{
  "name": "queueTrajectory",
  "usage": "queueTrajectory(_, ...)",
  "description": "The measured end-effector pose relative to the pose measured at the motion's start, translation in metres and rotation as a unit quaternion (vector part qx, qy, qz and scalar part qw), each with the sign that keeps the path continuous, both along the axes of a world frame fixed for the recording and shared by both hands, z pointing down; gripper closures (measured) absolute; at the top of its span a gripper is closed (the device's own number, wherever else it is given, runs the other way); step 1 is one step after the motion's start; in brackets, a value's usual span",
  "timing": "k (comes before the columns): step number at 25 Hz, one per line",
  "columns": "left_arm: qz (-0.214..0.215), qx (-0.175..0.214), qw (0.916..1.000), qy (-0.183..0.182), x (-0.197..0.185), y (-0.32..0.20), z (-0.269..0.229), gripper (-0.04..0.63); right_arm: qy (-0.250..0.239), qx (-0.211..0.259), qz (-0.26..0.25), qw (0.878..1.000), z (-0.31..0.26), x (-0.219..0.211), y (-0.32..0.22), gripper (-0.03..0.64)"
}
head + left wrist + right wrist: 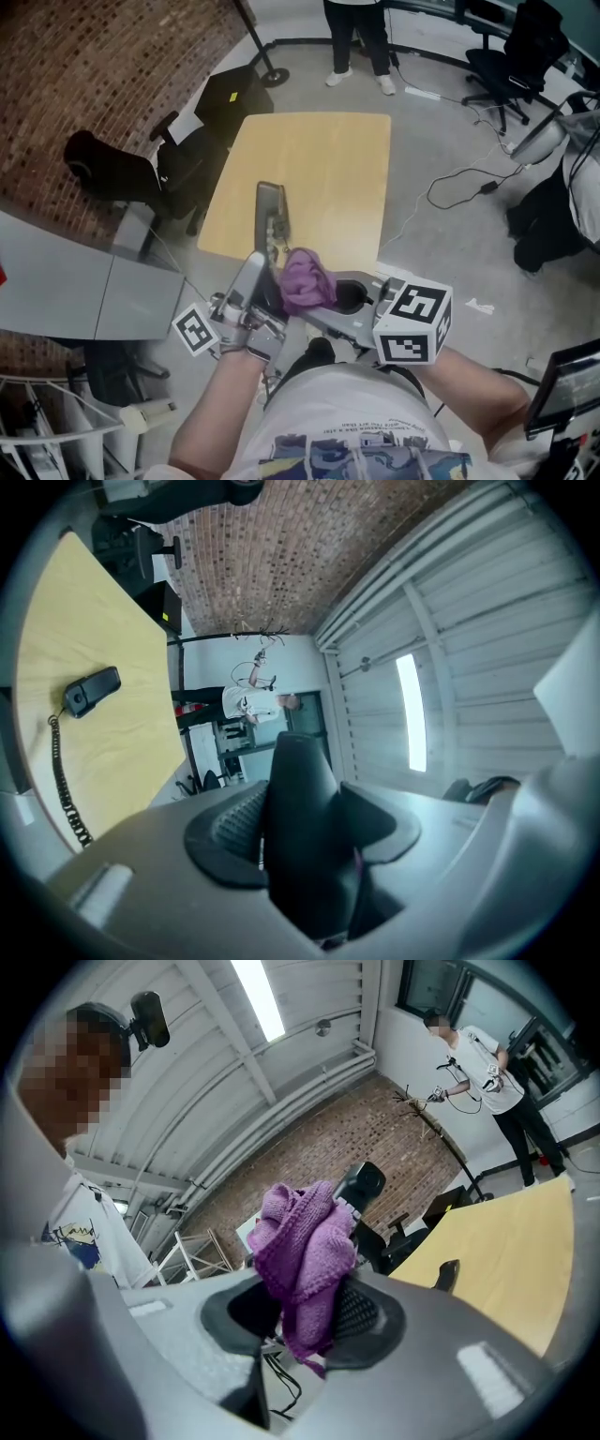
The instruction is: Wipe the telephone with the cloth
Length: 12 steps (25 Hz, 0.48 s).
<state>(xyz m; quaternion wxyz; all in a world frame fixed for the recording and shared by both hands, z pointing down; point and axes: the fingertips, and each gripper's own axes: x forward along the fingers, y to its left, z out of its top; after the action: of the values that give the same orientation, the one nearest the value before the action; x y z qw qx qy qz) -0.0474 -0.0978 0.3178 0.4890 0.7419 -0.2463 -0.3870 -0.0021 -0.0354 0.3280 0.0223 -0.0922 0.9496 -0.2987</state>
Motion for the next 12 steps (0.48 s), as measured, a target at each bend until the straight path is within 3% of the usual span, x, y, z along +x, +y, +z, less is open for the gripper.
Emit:
queueTrajectory(6,0.008,-0.002,0.9999,0.006,0.012,-0.001,0.006,0.342,0.011,0.012,0.000,1.000,0.000,0.019,0.008,0.495)
queueTrajectory(12,0.010,-0.002,0.9999,0.010,0.007,-0.007,0.005,0.341,-0.021,0.063,0.010,0.998,-0.050,0.018,-0.002,0.495)
